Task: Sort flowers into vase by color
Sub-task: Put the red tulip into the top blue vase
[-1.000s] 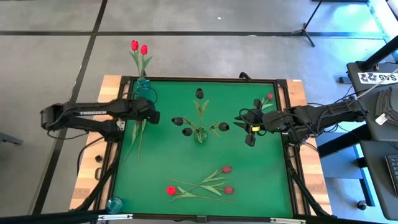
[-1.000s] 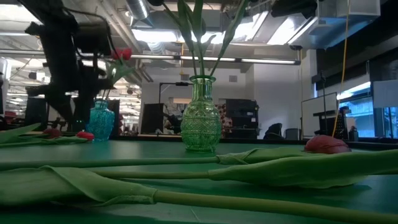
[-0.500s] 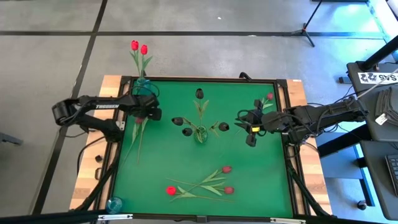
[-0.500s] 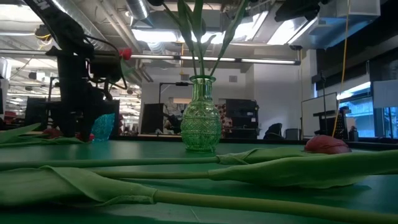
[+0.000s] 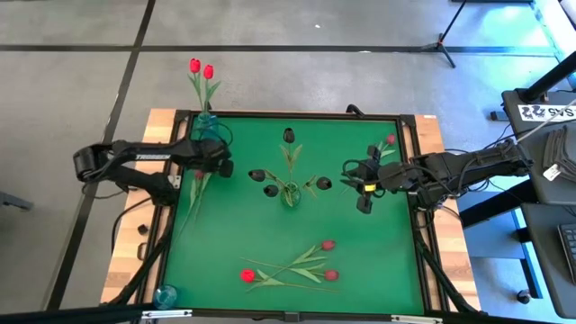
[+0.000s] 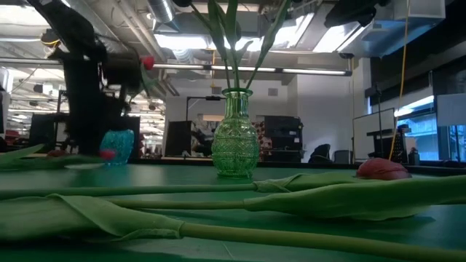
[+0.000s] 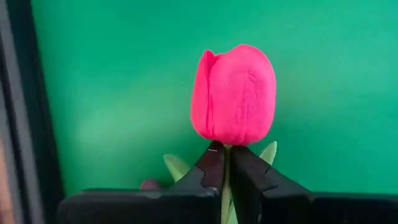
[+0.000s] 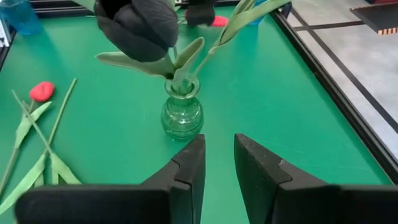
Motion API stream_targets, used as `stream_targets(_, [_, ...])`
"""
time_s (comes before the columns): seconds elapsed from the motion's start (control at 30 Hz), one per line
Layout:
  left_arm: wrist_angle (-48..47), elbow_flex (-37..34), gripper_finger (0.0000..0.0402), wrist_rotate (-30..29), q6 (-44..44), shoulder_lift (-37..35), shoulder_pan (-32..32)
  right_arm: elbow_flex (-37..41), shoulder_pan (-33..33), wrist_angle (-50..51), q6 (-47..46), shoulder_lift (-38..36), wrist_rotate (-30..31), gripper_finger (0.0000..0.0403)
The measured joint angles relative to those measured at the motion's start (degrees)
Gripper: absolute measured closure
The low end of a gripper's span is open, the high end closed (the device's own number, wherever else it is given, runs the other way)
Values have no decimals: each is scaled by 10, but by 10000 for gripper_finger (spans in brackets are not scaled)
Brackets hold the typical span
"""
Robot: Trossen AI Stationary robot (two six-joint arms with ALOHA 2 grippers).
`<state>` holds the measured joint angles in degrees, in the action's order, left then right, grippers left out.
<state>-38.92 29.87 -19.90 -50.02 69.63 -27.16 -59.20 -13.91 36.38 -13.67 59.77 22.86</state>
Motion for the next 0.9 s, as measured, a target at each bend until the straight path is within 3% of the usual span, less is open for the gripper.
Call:
stream_targets(0.1, [12, 34, 394, -39, -1, -62, 30, 0, 0, 0, 0, 0, 0, 318])
stream_targets(0.23, [83, 78, 397, -179, 53, -169, 77, 0, 0, 0, 0, 0, 0, 318])
stream_targets(0.4, [282, 69, 397, -405, 229, -288, 114, 0, 0, 4, 0, 0, 0, 318])
stream_targets(0.47, [400, 50, 397, -457, 333, -314, 110, 0, 0, 4, 4, 0, 0, 318])
stream_targets(0.67, [710, 13, 397, -423, 609, -314, 38, 0, 1, 0, 20, 0, 16, 318])
stream_targets(0.77, [806, 11, 397, -376, 679, -295, -22, 0, 1, -3, 19, 0, 16, 318])
stream_targets(0.9, [876, 11, 397, -300, 701, -264, -95, 0, 1, -3, 8, 0, 16, 318])
